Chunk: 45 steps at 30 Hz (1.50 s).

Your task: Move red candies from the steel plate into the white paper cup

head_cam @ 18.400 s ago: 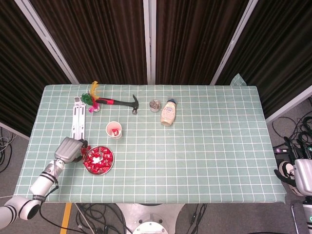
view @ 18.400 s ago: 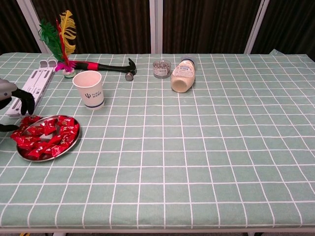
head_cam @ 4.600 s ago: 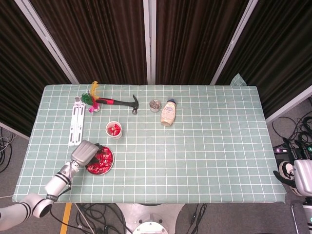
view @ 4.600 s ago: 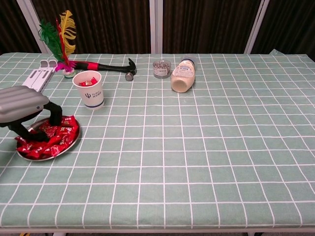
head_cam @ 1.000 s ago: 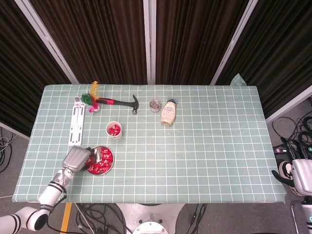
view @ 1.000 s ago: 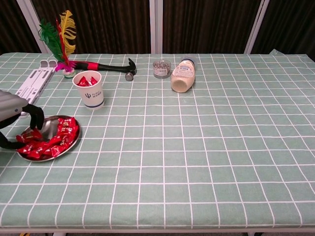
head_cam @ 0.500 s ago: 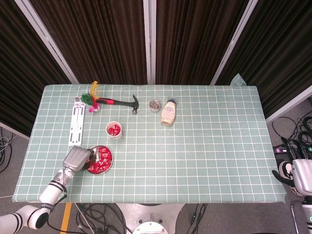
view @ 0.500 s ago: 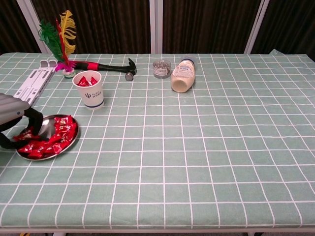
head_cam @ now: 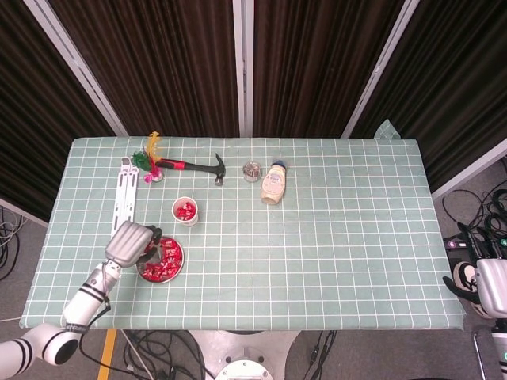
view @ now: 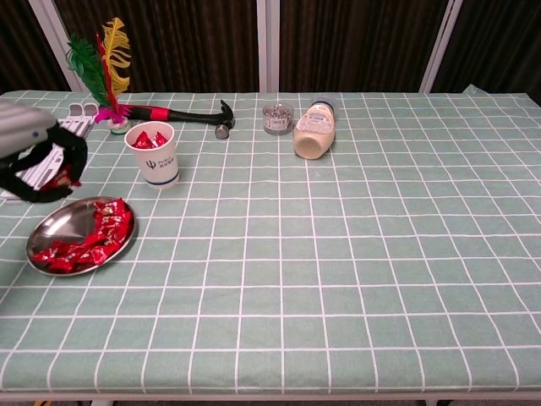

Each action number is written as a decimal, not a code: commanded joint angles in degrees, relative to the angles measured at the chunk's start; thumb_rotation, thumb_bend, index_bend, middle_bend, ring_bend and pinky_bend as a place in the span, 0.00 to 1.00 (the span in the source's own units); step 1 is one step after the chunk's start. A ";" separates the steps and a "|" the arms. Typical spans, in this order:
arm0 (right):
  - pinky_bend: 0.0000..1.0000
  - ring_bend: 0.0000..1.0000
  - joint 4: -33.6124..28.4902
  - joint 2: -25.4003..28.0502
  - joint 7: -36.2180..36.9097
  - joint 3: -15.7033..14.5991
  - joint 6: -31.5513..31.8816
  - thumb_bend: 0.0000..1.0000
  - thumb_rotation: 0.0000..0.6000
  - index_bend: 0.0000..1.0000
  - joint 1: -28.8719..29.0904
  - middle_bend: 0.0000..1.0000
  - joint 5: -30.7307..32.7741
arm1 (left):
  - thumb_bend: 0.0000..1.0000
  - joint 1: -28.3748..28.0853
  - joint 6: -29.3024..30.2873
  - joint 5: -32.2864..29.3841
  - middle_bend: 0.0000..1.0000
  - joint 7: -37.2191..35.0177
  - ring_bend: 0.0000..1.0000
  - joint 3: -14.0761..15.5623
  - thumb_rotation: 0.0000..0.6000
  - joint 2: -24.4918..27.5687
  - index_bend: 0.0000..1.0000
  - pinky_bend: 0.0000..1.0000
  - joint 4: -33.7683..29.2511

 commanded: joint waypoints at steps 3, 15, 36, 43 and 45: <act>0.29 0.09 0.05 -0.09 0.00 0.02 -0.08 0.10 1.00 0.06 0.06 0.24 0.02 | 0.41 -5.51 -1.54 0.73 0.69 -1.86 0.83 -5.30 1.00 2.00 0.64 1.00 -3.29; 0.29 0.09 0.27 -0.13 0.05 0.05 -0.83 0.10 1.00 0.06 0.29 0.24 0.60 | 0.41 -16.62 -14.65 -7.54 0.66 -2.57 0.83 -10.91 1.00 -4.11 0.61 1.00 6.75; 0.29 0.09 -0.22 0.21 -0.35 0.13 -0.77 0.10 1.00 0.06 0.32 0.24 0.58 | 0.39 -18.36 -18.75 -18.69 0.52 9.73 0.79 -7.74 1.00 -4.82 0.43 1.00 8.37; 0.29 0.09 -0.54 0.43 -0.51 0.12 -0.35 0.10 1.00 0.06 0.10 0.24 0.52 | 0.39 -16.95 -15.08 -20.58 0.41 11.81 0.78 -7.62 1.00 -1.97 0.27 1.00 2.84; 0.29 0.09 -0.62 0.56 -0.49 0.13 -0.19 0.10 1.00 0.06 0.06 0.24 0.39 | 0.39 -15.24 -11.82 -19.60 0.40 10.85 0.77 -7.53 1.00 -0.49 0.26 1.00 -0.01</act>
